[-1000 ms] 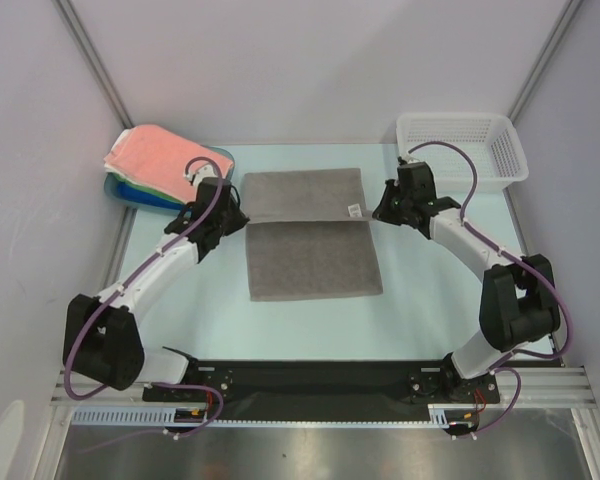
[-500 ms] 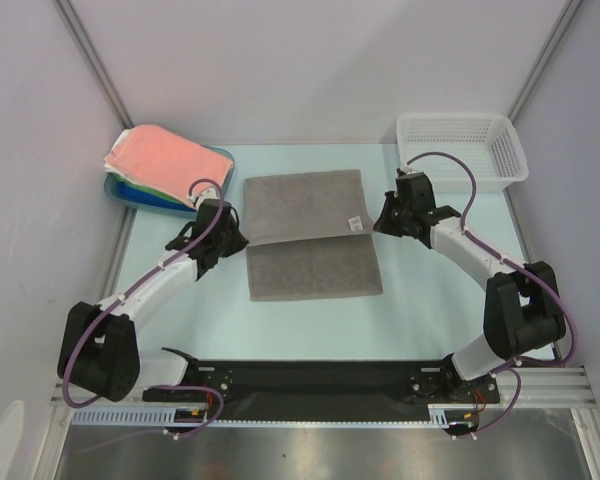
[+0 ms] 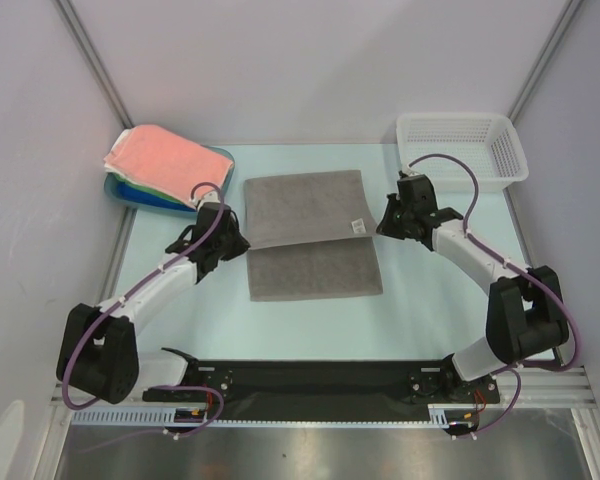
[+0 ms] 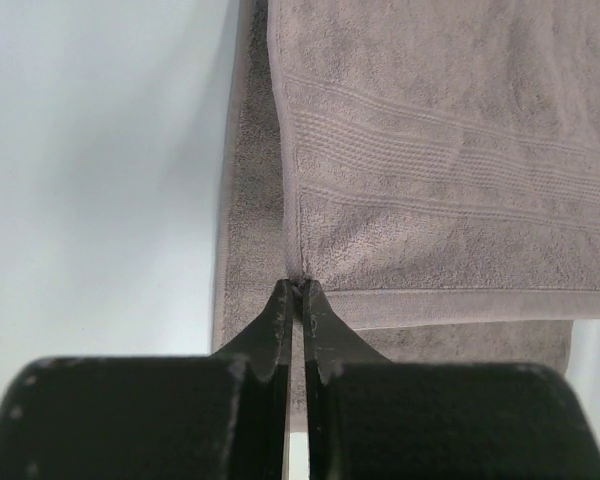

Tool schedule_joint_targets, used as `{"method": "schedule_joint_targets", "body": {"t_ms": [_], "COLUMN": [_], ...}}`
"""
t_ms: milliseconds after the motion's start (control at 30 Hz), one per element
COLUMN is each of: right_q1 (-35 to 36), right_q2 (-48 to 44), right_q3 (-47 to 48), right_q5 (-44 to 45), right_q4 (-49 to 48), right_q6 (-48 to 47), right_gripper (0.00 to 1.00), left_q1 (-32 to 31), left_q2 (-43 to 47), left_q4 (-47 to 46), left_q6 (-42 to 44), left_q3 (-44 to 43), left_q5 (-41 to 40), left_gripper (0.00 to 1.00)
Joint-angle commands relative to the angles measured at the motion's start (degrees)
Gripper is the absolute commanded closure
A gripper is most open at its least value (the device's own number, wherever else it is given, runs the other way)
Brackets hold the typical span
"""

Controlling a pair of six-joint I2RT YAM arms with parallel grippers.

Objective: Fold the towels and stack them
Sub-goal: Fold the towel

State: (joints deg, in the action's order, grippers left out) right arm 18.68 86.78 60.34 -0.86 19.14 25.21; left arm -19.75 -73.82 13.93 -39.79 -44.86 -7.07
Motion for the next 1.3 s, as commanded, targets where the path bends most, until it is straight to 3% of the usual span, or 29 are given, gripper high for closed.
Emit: {"method": "schedule_joint_targets", "body": {"t_ms": [0,700,1267], "right_q1": [-0.48,-0.22,1.71], "right_q2": [-4.07,-10.58,-10.58], "right_q3": [1.80,-0.83,-10.15], "right_q5": [4.20,3.85,2.27], "right_q4": [1.43,3.37,-0.68], "right_q6": [-1.22,-0.78,1.07], "right_gripper": [1.00,1.00,1.00], "left_q1": [0.50,0.50,-0.20], "left_q2": [3.50,11.42,9.93], "left_q4": [1.18,3.38,-2.24], "left_q6": [2.70,2.44,0.41], "left_q3": [-0.58,2.32,10.85], "left_q5": [-2.16,-1.19,2.24], "left_gripper": [1.00,1.00,1.00]}}
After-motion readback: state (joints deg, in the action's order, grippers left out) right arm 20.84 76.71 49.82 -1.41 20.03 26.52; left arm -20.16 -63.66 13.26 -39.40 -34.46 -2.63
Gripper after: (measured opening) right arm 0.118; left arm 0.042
